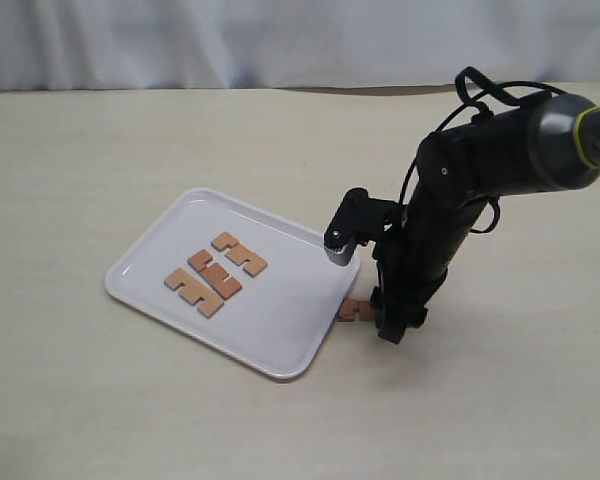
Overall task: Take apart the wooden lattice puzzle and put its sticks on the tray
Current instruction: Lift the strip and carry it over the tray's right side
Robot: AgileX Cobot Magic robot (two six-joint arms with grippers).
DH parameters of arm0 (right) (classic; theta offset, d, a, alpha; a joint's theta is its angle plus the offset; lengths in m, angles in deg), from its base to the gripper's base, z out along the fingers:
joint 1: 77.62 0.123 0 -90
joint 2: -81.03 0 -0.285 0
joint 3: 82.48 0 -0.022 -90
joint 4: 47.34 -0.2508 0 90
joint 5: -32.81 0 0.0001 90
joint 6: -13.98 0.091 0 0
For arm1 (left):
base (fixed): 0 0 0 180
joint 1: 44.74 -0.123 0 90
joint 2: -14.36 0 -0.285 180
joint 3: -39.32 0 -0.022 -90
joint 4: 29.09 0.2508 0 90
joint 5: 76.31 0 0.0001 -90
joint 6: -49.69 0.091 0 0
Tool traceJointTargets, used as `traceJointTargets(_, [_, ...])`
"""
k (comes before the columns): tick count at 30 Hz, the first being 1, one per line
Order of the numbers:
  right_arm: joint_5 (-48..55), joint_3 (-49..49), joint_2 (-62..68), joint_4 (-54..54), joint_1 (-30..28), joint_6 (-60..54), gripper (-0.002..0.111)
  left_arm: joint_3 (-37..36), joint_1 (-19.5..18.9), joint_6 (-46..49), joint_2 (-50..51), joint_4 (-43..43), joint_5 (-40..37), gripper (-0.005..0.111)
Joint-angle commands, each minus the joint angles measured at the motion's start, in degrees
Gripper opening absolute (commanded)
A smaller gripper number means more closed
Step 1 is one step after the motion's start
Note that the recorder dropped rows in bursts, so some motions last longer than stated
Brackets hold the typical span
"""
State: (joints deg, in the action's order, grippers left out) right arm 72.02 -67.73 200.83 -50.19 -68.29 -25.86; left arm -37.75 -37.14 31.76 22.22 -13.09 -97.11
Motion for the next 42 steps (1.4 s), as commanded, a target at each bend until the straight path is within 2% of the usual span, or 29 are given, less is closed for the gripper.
traceJointTargets(1, [-0.42,0.05,1.09,0.31,-0.50,0.63,0.060,-0.14,0.47,-0.15,-0.08,-0.16,0.18,0.000])
traceJointTargets(3, [-0.42,0.05,1.08,0.31,-0.50,0.63,0.058,-0.14,0.47,-0.15,-0.08,-0.16,0.18,0.000])
traceJointTargets(4, [-0.42,0.05,1.08,0.31,-0.50,0.63,0.053,-0.14,0.47,-0.15,-0.08,-0.16,0.18,0.000])
traceJointTargets(5, [-0.31,0.05,1.08,0.31,-0.50,0.63,0.047,-0.14,0.47,-0.15,-0.08,-0.16,0.18,0.000])
traceJointTargets(9, [0.43,0.05,1.08,0.31,-0.50,0.63,0.012,-0.14,0.47,-0.15,-0.08,-0.04,0.47,0.000])
traceJointTargets(11, [1.63,-0.18,1.08,1.02,-0.50,0.43,0.005,-0.14,0.47,-0.15,-0.08,-0.04,0.35,0.000])
traceJointTargets(23, [6.06,-0.18,-5.59,8.37,-0.50,2.77,0.005,-0.14,0.47,-0.15,-0.08,-0.04,0.35,0.000])
traceJointTargets(31, [-4.44,-0.18,-9.70,9.33,0.12,14.42,0.005,-0.14,0.47,-0.15,-0.08,-0.04,0.35,0.000])
traceJointTargets(37, [-21.55,-0.06,-8.03,7.57,4.69,32.63,0.005,-0.14,0.47,-0.15,-0.08,-0.04,0.35,0.000])
traceJointTargets(42, [-20.29,-3.61,-2.26,8.29,12.46,29.49,0.005,-0.14,0.47,-0.15,-0.08,-0.04,0.35,0.000])
